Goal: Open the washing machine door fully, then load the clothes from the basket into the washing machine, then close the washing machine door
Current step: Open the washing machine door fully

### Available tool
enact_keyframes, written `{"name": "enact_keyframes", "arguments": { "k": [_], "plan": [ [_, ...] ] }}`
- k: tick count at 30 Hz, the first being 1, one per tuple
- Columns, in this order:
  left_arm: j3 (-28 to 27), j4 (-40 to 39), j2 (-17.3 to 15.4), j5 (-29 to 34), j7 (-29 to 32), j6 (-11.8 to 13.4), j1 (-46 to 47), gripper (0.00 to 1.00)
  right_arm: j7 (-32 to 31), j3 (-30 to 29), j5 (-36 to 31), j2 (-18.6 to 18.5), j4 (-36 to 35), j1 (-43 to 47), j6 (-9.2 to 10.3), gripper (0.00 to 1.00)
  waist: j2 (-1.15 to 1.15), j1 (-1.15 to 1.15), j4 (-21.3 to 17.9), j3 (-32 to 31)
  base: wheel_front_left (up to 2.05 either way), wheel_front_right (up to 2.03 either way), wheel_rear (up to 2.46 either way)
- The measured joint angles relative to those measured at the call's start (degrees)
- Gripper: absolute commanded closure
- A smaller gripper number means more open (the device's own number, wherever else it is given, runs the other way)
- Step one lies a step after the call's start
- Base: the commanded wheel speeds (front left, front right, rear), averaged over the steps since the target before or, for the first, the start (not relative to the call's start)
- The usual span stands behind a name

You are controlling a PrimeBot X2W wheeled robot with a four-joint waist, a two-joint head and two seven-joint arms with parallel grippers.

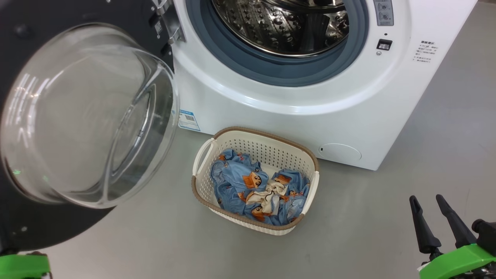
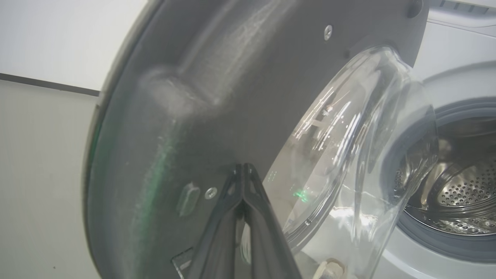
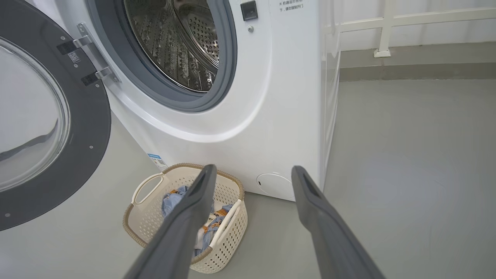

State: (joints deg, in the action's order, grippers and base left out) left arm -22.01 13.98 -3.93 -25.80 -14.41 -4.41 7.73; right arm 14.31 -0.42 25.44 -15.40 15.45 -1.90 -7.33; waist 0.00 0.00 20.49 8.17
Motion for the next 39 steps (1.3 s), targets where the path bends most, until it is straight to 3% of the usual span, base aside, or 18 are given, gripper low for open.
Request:
{"name": "enact_keyframes", "arguments": {
  "k": [13, 26, 39],
  "plan": [
    [-7.7, 12.7, -4.1, 2.5, -0.2, -1.5, 10.3, 1.0, 0.0, 0.2, 0.0, -1.6, -0.4, -1.9, 0.0, 0.0, 0.0, 0.0, -0.9, 3.0, 0.0, 0.0, 0.0],
    [-13.0, 27.8, -12.3, 4.5, -0.2, -2.8, 22.5, 1.0, 0.0, 0.3, 0.0, -3.0, -1.1, -5.6, 0.0, 0.0, 0.0, 0.0, -2.1, 8.5, 0.0, 0.0, 0.0],
    [-15.2, 35.1, -17.8, 5.5, -0.2, -2.9, 29.1, 1.0, 0.0, 0.2, -0.1, -3.6, -1.5, -7.8, 0.0, 0.0, 0.0, 0.0, -3.9, 12.4, 0.0, 0.0, 0.0]
  ]
}}
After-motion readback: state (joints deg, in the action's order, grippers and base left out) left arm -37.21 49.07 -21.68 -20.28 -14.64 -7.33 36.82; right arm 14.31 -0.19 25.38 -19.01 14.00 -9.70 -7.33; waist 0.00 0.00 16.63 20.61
